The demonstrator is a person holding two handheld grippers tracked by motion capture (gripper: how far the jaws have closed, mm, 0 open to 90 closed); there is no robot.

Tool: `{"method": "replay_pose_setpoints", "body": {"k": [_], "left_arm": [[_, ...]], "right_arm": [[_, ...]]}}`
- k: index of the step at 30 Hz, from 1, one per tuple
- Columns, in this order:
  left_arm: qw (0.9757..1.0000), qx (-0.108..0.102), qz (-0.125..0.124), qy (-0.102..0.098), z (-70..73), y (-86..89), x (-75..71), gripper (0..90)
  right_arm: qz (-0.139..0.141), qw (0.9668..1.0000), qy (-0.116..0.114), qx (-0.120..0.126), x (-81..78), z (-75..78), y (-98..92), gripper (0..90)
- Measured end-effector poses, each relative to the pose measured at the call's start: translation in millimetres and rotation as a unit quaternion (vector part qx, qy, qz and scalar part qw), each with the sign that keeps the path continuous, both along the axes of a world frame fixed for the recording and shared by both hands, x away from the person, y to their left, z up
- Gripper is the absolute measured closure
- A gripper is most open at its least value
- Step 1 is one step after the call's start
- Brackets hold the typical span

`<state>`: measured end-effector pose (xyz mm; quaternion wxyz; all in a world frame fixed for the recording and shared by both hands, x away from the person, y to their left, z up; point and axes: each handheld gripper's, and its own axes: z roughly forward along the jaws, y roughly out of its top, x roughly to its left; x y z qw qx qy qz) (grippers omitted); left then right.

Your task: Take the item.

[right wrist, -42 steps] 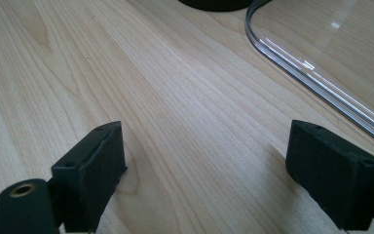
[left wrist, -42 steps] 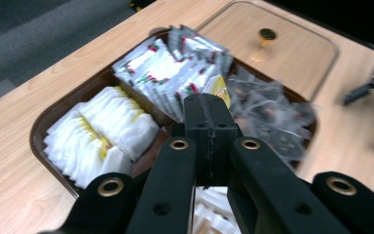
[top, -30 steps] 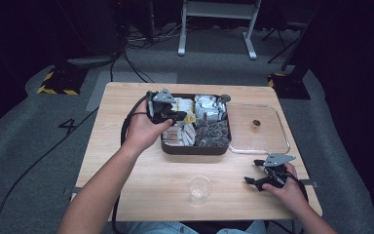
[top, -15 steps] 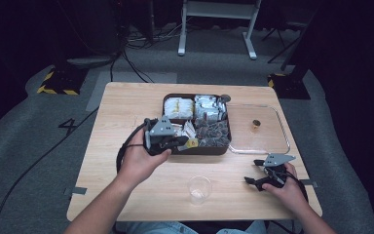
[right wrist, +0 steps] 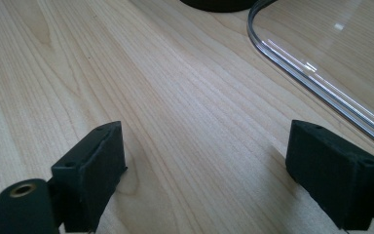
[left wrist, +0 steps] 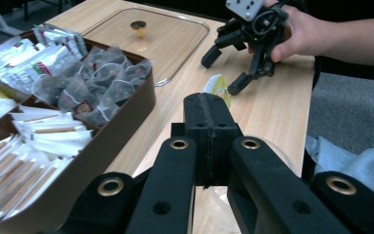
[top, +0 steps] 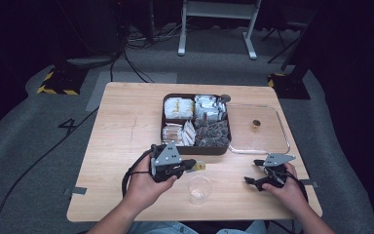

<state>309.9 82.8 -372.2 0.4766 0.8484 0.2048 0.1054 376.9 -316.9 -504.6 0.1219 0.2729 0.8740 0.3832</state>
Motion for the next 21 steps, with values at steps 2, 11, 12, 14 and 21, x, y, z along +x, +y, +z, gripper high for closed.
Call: {"method": "replay_pose_setpoints", "body": {"k": [2, 11, 12, 14, 21], "left_arm": [[1.0000, -0.001, -0.008, 0.002, -2.1, -3.2, -3.0, 90.0], [0.9985, -0.005, -0.053, 0.013, -13.6, -24.2, -16.1, 90.0], [0.9983, -0.003, -0.057, 0.013, -15.1, -26.8, -17.3, 90.0], [0.9978, -0.001, -0.064, 0.016, -18.4, -31.1, -19.3, 90.0], [0.9968, 0.006, -0.075, 0.027, -31.2, -36.7, -22.4, 90.0]], "right_arm": [[0.000, 1.0000, 0.000, 0.000, 0.0, 0.0, 0.0, 14.6], [0.000, 1.0000, 0.000, 0.000, 0.0, 0.0, 0.0, 14.7], [0.000, 1.0000, 0.000, 0.000, 0.0, 0.0, 0.0, 14.6], [0.000, 1.0000, 0.000, 0.000, 0.0, 0.0, 0.0, 14.6], [0.000, 1.0000, 0.000, 0.000, 0.0, 0.0, 0.0, 14.6]]}}
